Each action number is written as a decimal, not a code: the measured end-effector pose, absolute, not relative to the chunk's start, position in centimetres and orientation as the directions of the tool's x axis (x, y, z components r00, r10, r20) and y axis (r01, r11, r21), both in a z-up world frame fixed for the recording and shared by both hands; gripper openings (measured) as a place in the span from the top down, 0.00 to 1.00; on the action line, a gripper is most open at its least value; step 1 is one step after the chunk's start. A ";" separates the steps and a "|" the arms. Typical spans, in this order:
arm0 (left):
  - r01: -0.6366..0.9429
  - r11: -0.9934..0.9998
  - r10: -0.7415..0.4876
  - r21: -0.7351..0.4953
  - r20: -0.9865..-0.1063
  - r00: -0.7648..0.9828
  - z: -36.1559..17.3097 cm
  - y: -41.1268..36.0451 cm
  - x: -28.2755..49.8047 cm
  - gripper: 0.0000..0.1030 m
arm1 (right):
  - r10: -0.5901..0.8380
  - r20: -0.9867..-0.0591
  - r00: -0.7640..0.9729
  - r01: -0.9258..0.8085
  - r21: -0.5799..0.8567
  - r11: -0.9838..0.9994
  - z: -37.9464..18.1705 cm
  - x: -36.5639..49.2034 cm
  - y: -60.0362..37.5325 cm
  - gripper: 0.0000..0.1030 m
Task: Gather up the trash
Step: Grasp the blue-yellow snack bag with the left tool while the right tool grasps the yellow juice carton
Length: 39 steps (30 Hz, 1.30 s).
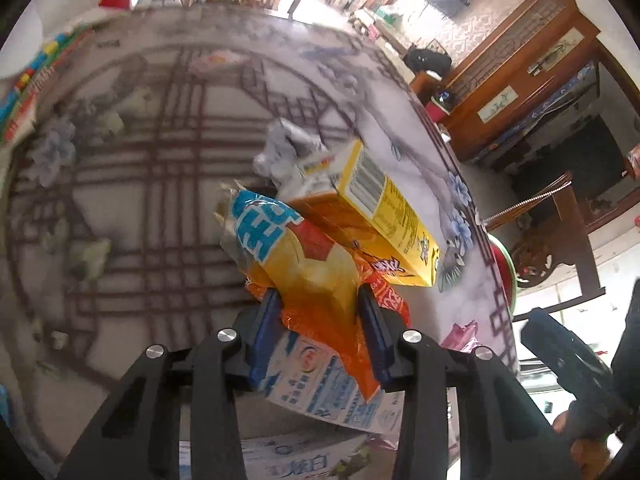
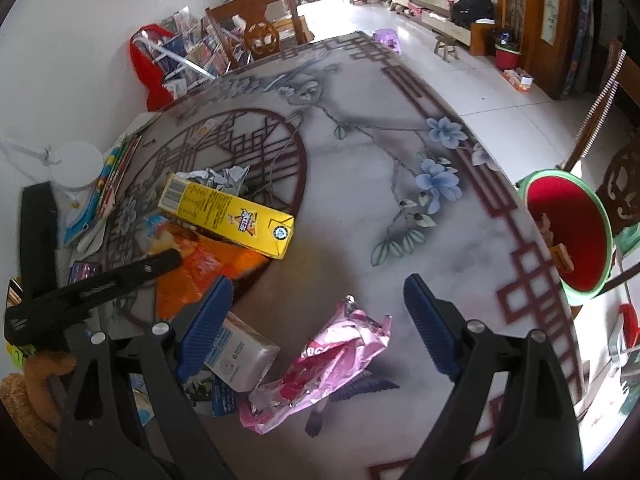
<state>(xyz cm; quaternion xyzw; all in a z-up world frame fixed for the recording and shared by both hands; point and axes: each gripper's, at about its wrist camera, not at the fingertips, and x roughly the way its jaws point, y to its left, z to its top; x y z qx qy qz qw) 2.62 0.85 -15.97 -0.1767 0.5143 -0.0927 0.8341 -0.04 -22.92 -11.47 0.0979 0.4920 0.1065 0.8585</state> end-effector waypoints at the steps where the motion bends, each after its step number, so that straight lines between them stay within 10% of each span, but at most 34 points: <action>1: -0.023 0.929 -0.315 -0.369 -0.822 0.474 -15.4 1.1 2.2 0.65 | 0.283 -0.827 0.486 -0.105 0.266 0.958 -11.6 0.3 -22.5 0.17; 28: -0.122 0.947 -0.195 -0.297 -0.834 0.515 -14.9 6.6 2.4 0.64 | 0.215 -0.924 0.316 -0.490 0.035 0.871 -18.2 8.0 -8.7 0.09; 39: -0.114 0.952 -0.179 -0.284 -0.819 0.546 -13.9 6.5 2.2 0.64 | 0.306 -0.888 0.344 -0.493 0.106 0.863 -15.5 6.6 -9.3 0.41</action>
